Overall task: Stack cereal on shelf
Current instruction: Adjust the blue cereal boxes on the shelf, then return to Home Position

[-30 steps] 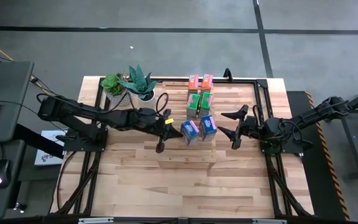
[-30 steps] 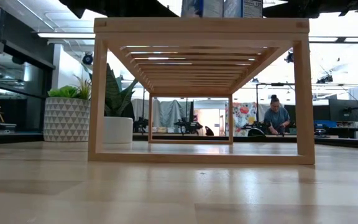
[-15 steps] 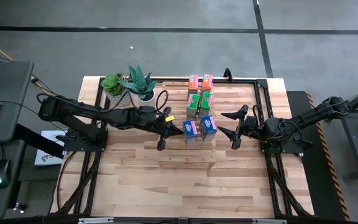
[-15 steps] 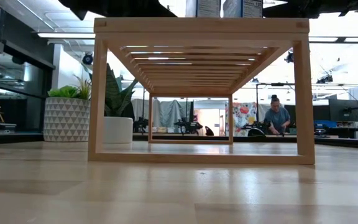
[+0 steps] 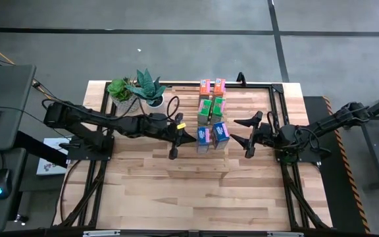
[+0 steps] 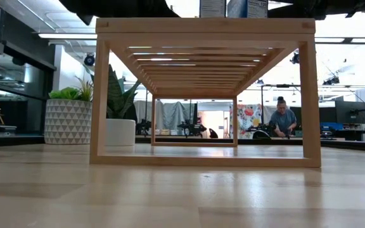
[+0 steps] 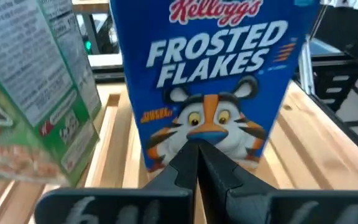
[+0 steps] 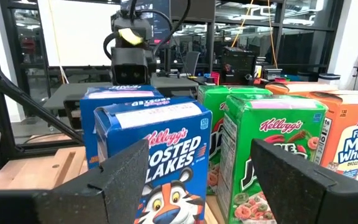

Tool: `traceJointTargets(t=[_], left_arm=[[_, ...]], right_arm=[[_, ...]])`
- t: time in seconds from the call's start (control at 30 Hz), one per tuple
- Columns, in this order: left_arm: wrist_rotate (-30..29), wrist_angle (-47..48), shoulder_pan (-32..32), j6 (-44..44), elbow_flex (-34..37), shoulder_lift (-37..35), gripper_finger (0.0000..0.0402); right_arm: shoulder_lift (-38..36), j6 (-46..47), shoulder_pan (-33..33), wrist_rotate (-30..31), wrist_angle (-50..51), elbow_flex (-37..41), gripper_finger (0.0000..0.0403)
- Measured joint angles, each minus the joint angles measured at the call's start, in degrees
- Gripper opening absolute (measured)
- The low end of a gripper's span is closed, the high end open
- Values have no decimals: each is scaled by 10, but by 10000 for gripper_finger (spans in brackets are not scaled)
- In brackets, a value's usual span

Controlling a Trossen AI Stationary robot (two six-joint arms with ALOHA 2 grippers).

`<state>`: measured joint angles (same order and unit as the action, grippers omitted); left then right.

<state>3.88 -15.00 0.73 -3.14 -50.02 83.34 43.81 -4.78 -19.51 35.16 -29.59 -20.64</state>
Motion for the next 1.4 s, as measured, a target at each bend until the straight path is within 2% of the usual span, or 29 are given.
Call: traceJointTargets(t=[0.17, 0.37, 0.57, 0.77, 0.97, 1.1, 1.23, 1.4], left_arm=[[0, -22, -12, 0, -1, 25, 0], [0, -18, -20, 12, -1, 12, 0], [0, 53, -17, 16, -1, -28, 0], [14, 74, -7, 31, -1, -41, 0], [17, 57, 4, 30, -1, -41, 0], [17, 50, 6, 24, -1, -41, 0], [2, 63, 3, 14, -1, -44, 0], [-5, 208, -12, 3, -6, -143, 0]], right_arm=[[0, 0, 0, 2, 2, 0, 275], [0, 11, 0, 8, 9, 0, 275], [0, 71, 0, 35, 87, 0, 275], [0, 110, 0, -66, 101, 0, 275], [1, 114, 0, -69, 108, 0, 272], [1, 113, 0, -82, 116, 0, 246], [1, 108, 0, -83, 120, 0, 198], [-18, 92, -7, -71, 159, 0, 117]])
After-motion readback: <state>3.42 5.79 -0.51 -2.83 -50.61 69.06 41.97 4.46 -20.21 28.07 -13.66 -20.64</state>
